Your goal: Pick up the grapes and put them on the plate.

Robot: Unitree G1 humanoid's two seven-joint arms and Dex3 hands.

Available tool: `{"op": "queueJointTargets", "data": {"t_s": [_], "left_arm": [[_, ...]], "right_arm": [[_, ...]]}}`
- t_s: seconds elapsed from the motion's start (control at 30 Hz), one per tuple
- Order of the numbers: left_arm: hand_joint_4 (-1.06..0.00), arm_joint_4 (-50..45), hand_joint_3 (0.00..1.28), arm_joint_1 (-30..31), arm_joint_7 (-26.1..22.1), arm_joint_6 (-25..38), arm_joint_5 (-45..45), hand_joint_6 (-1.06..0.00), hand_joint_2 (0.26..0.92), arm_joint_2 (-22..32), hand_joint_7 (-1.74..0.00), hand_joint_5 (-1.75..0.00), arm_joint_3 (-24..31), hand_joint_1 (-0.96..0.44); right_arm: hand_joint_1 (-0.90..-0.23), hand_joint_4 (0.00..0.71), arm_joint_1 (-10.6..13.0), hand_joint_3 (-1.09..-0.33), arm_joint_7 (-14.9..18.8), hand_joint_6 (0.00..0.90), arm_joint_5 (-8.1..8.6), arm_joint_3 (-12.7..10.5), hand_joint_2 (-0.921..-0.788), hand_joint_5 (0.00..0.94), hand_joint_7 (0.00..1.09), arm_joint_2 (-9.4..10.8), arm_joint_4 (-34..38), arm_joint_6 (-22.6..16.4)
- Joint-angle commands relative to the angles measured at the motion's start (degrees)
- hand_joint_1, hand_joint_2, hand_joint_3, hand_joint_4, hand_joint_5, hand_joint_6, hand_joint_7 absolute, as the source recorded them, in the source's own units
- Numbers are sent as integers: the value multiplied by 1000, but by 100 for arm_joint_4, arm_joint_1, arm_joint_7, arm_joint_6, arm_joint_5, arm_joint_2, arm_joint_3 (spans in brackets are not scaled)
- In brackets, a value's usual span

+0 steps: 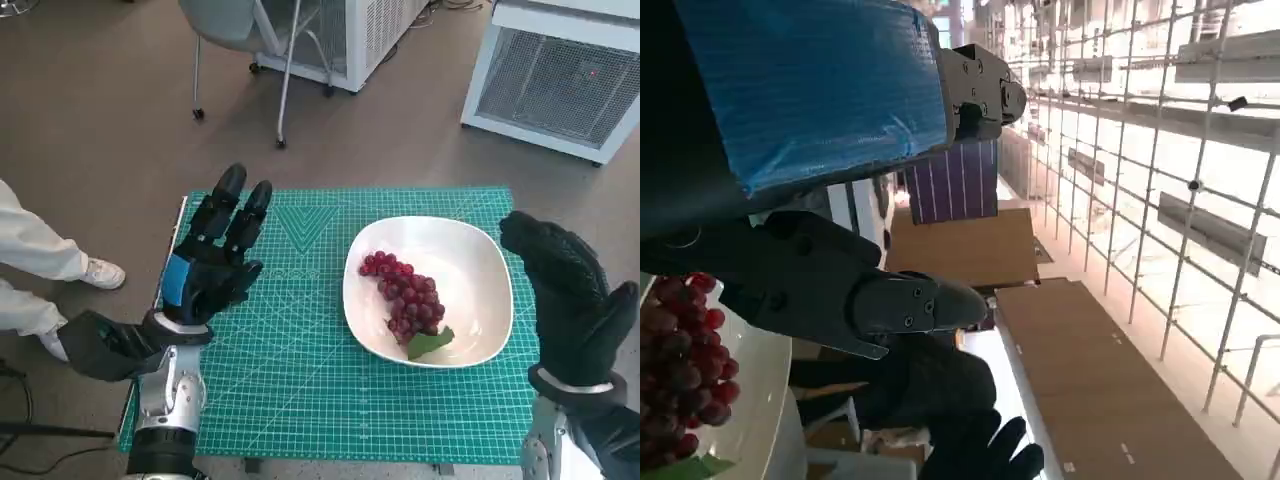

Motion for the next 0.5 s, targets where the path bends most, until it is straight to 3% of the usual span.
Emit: {"op": "queueJointTargets", "data": {"t_s": [0.03, 0.3, 0.5], "left_arm": [[-102, -221, 294, 115, 20, 217, -97, -145, 921, -58, -5, -5, -22, -497], [-105, -535, 186, 254, 11, 431, -224, -147, 921, -126, -5, -3, -10, -431], [-99, -655, 122, 360, 53, 247, -73, -138, 920, -152, -2, 0, -31, -154]], "right_arm": [[-518, 482, 17, -515, 68, 201, 25, 13, -921, 6, 465, -37, 80, 68], [-518, 483, 18, -515, 82, 206, 15, 22, -921, 5, 457, -63, 31, 112], [-518, 483, 16, -515, 93, 209, 23, 20, -921, 4, 453, -84, -2, 150]]}}
